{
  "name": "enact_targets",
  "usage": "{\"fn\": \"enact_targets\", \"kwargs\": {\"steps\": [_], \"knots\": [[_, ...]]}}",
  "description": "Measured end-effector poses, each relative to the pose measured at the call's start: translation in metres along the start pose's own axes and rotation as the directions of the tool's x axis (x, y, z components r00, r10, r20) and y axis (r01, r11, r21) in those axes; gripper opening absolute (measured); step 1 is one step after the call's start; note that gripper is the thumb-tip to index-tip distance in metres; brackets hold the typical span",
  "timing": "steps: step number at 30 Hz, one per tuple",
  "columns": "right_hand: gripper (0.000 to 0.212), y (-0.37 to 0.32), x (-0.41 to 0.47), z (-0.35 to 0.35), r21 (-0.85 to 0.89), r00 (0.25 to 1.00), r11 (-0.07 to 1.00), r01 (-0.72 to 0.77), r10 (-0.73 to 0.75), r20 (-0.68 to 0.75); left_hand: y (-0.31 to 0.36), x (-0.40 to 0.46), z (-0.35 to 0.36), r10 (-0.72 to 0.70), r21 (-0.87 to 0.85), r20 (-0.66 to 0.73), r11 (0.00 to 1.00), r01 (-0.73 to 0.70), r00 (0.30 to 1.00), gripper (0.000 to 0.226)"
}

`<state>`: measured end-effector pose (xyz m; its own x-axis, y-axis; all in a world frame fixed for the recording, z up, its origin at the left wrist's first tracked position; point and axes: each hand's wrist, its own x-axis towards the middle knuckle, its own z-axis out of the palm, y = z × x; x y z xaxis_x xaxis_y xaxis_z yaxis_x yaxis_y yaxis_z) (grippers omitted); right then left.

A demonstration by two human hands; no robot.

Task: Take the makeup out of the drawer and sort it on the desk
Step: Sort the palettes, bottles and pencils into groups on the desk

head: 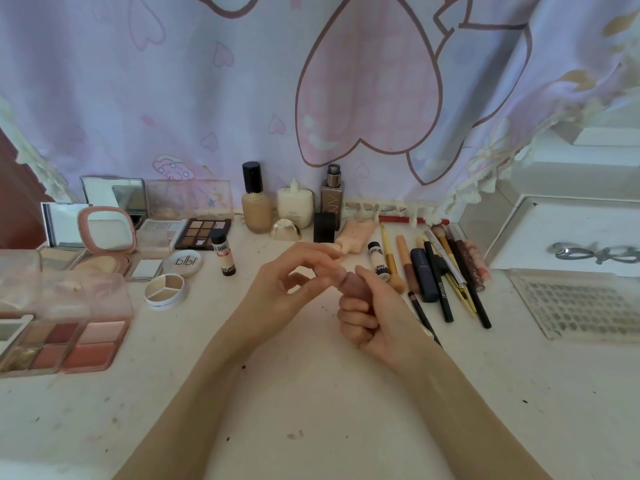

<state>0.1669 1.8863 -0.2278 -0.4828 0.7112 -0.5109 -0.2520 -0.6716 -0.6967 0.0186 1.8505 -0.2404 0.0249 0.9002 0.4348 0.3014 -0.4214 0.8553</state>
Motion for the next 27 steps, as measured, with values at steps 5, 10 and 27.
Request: {"fn": "enact_targets", "kwargs": {"steps": [5, 10, 27], "knots": [[0.026, 0.006, 0.003, 0.004, -0.137, 0.993, 0.984, 0.115, -0.111, 0.032, -0.001, 0.003, -0.004, -0.066, 0.056, -0.099, 0.996, 0.072, 0.993, 0.01], [0.008, 0.015, 0.003, 0.002, -0.677, 0.779, 0.51, 0.531, -0.608, 0.154, 0.001, 0.005, -0.002, -0.295, 0.128, -0.204, 0.937, 0.324, 0.934, 0.027], [0.025, 0.01, 0.002, -0.002, -0.558, 0.933, 0.749, 0.358, -0.273, 0.233, 0.012, 0.003, -0.006, -0.295, -0.006, -0.326, 0.951, 0.31, 0.898, 0.009]]}}
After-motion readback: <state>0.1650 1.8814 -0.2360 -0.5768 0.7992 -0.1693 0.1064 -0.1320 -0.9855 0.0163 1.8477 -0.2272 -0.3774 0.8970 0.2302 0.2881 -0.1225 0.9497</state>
